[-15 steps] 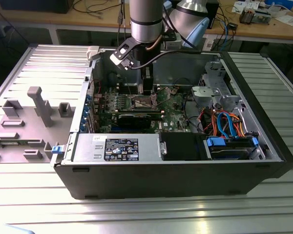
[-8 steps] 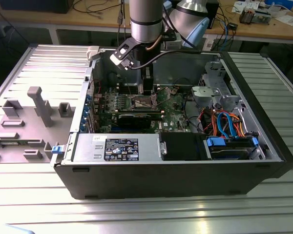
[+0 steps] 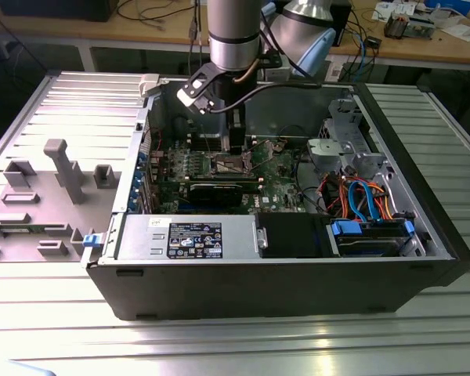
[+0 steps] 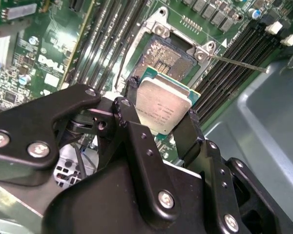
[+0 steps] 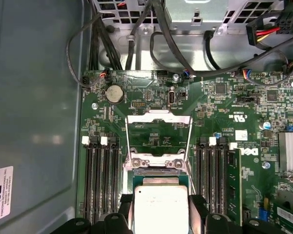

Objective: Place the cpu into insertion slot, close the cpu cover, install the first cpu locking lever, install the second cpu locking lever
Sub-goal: 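Place the cpu into insertion slot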

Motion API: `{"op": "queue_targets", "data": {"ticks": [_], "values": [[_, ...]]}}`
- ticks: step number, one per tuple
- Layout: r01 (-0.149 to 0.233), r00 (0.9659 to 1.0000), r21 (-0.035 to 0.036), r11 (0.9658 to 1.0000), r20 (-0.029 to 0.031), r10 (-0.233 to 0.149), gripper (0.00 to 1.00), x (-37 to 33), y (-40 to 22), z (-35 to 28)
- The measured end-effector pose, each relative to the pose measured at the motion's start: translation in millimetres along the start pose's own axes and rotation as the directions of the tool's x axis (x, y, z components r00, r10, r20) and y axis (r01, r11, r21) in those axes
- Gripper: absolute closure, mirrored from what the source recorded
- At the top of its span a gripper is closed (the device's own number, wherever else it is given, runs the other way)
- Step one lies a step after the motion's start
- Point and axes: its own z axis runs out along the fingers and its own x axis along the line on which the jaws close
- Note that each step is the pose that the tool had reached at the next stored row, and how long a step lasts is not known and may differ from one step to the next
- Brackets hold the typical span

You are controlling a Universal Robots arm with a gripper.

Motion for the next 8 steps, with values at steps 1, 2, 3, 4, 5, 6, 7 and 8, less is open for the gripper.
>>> {"op": "queue_targets", "data": {"ticks": [1,2,3,4,5,6,7,8], "values": [[-0.004,1.0,0.0,1.0,0.0004,0.004,0.45,0.8,-0.1,1.5],[-0.007,1.0,-0.0001,1.0,0.0006,0.007,0.45,1.2,-0.2,2.4],[-0.013,0.9999,-0.0003,0.9999,0.0009,0.013,0.45,1.7,-0.3,4.4],[-0.014,0.9999,-0.0003,0.9999,0.0013,0.014,0.45,2.2,-0.4,5.6],[-0.014,0.9999,-0.0002,0.9999,0.0032,0.014,0.45,2.7,-0.5,6.9],[-0.014,0.9999,-0.0002,0.9999,0.0089,0.014,0.45,3.0,-0.6,7.9],[-0.014,0.9997,-0.0004,0.9999,0.02,0.014,0.45,3.1,-0.6,8.5],[-0.013,0.9995,-0.0004,0.9999,0.0304,0.013,0.45,3.6,-0.6,9.0]]}}
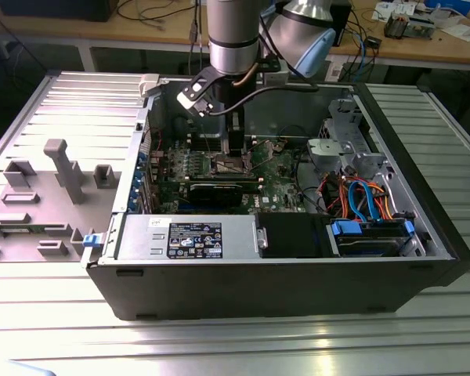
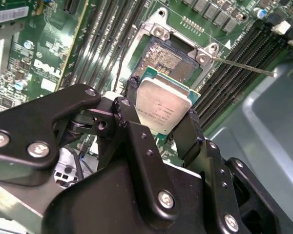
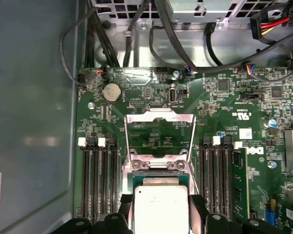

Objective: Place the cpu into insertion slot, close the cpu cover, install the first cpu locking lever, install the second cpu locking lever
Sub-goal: 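Place the cpu into insertion slot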

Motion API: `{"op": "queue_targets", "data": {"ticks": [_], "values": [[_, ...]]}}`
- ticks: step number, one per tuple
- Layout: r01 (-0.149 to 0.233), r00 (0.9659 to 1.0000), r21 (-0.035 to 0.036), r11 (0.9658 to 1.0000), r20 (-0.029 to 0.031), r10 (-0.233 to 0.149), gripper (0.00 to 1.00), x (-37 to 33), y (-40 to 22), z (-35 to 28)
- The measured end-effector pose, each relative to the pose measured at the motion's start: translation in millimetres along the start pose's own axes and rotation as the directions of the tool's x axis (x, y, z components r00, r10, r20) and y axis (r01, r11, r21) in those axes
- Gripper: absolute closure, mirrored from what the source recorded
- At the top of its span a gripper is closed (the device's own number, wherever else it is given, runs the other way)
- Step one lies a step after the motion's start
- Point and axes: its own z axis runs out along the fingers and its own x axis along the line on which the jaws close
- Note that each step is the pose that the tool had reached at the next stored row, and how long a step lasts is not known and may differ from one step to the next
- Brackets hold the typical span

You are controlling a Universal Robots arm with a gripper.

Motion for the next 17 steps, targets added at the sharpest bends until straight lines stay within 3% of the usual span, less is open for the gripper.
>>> {"op": "queue_targets", "data": {"ticks": [2,17], "values": [[0.001,0.9999,0.0,1.0,0.01,-0.001,0.45,1.9,-0.2,2.0],[0.001,1.0,0.0,1.0,0.0068,-0.001,0.45,4.1,-1.9,23.7]]}}
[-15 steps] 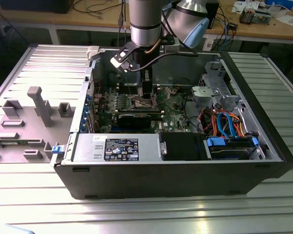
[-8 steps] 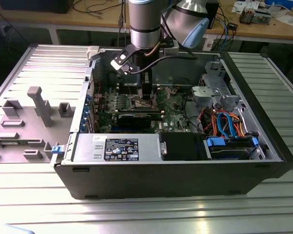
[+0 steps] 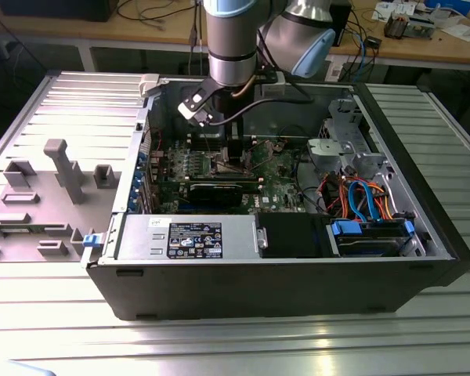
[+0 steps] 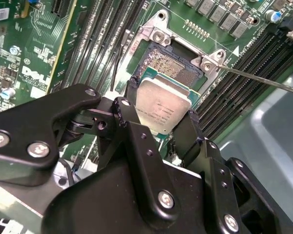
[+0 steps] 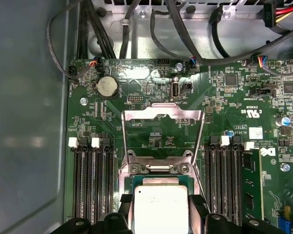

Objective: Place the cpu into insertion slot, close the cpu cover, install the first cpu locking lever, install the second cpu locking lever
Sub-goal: 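Place the cpu into insertion slot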

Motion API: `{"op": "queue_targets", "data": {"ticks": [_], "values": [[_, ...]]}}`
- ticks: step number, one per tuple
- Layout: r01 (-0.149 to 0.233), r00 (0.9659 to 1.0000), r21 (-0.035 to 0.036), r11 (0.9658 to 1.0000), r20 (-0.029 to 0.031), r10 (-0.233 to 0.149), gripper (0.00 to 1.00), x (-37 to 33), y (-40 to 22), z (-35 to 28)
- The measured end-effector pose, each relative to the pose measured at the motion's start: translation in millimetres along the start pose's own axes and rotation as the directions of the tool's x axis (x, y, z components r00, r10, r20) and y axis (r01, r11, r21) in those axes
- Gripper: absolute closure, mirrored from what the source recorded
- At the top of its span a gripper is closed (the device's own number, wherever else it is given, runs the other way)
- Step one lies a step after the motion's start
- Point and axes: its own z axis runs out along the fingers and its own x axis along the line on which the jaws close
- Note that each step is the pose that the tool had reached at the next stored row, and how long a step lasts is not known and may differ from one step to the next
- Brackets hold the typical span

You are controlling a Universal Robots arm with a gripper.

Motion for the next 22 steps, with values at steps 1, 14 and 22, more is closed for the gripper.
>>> {"op": "queue_targets", "data": {"ticks": [1,14,22], "values": [[0.0,1.0,0.0,1.0,0.0,0.0,0.45,0.0,-0.3,1.3],[0.002,1.0,-0.0002,1.0,-0.0005,-0.002,0.45,0.4,-7.4,18.7],[0.002,1.0,-0.0002,1.0,-0.0004,-0.002,0.45,0.4,-8.0,22.7]]}}
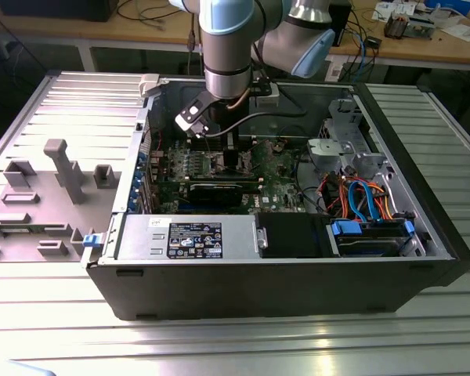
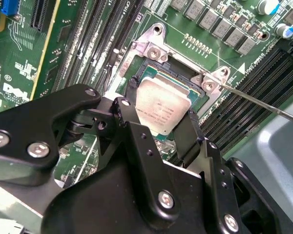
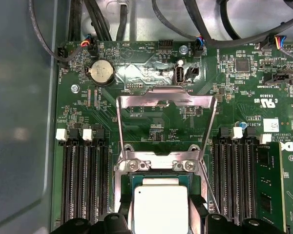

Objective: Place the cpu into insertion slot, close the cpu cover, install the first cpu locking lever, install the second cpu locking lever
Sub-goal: 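Place the cpu into insertion slot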

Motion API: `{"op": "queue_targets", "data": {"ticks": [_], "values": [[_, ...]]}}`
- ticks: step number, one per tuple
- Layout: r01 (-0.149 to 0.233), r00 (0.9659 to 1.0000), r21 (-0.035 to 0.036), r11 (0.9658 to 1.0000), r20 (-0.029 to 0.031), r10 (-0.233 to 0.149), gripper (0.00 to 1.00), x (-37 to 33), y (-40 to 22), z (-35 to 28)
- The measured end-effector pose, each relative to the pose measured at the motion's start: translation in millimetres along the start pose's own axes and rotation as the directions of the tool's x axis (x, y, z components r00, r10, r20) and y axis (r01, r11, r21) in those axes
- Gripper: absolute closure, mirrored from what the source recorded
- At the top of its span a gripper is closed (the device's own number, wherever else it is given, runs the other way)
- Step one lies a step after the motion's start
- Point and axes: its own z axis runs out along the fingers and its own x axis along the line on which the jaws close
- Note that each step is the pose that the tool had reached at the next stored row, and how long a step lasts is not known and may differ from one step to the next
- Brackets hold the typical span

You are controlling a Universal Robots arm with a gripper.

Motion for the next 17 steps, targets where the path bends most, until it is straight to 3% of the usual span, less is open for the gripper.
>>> {"op": "queue_targets", "data": {"ticks": [9,17], "values": [[-0.008,1.0,0.0003,1.0,0.0007,0.008,0.45,-0.2,-0.4,-2.3],[-0.014,0.9999,0.0004,0.9999,0.0001,0.014,0.45,-1.0,-0.6,-0.3]]}}
